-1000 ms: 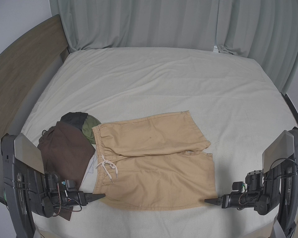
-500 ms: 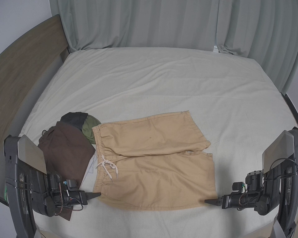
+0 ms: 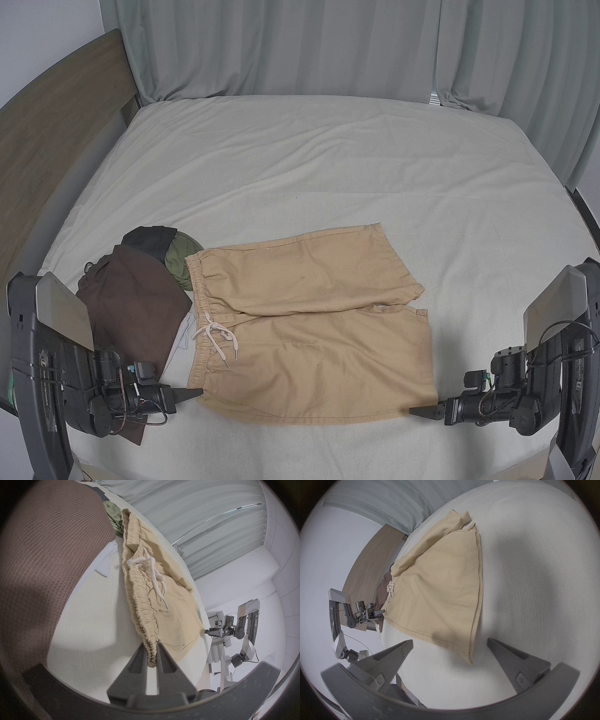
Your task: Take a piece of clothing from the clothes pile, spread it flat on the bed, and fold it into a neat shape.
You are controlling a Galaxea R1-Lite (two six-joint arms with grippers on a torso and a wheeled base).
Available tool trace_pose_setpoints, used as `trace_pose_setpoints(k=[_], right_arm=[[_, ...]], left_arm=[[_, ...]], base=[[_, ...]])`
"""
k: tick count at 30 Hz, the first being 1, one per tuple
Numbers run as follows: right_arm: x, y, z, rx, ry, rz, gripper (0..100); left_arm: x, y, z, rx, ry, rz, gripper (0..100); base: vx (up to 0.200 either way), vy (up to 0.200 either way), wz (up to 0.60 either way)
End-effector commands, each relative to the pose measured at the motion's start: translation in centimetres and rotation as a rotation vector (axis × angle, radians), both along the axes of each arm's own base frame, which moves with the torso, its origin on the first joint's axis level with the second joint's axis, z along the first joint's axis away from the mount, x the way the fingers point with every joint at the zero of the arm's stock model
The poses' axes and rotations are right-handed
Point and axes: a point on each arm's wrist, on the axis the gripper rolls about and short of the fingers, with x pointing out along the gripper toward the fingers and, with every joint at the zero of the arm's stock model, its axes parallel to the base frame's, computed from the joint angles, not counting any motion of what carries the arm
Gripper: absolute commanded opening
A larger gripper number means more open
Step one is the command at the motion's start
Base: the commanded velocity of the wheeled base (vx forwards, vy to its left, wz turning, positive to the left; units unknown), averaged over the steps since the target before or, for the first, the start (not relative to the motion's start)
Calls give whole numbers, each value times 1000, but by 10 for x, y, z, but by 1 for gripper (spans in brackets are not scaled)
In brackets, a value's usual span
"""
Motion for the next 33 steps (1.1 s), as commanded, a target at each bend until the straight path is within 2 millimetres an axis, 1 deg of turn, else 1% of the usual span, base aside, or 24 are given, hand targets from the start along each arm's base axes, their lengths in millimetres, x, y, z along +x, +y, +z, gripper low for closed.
trace_pose_setpoints(k=[1,13,15,19,21,24,26,27,28,33], right_arm=[[2,0,-2,0,0,0,0],[1,-1,-2,-6,2,-8,0],[-7,-4,2,-15,19,-11,0],[-6,-4,6,-18,-6,-10,0],[-4,-5,7,-21,-22,-7,0],[-7,-5,12,-19,-27,-3,0],[-12,-5,14,-20,-17,3,0],[-12,-5,14,-20,-17,3,0],[-17,-5,18,-19,-10,6,0],[-18,-7,18,-19,-5,-1,0]], left_arm=[[0,1,0,-3,1,4,0],[2,2,3,-5,-14,6,0],[3,2,6,-12,-19,7,0],[0,1,11,-38,-18,-17,0],[-4,2,16,-45,-17,-19,0],[-13,-2,22,-47,-7,-33,0],[-19,-3,23,-44,8,-42,0],[-19,-3,23,-44,8,-42,0],[-26,-7,23,-44,33,-56,0],[-38,-11,25,-39,62,-74,0]], base=[[0,0,0],[0,0,0],[0,0,0],[0,0,0],[0,0,0],[0,0,0],[0,0,0],[0,0,0],[0,0,0],[0,0,0]])
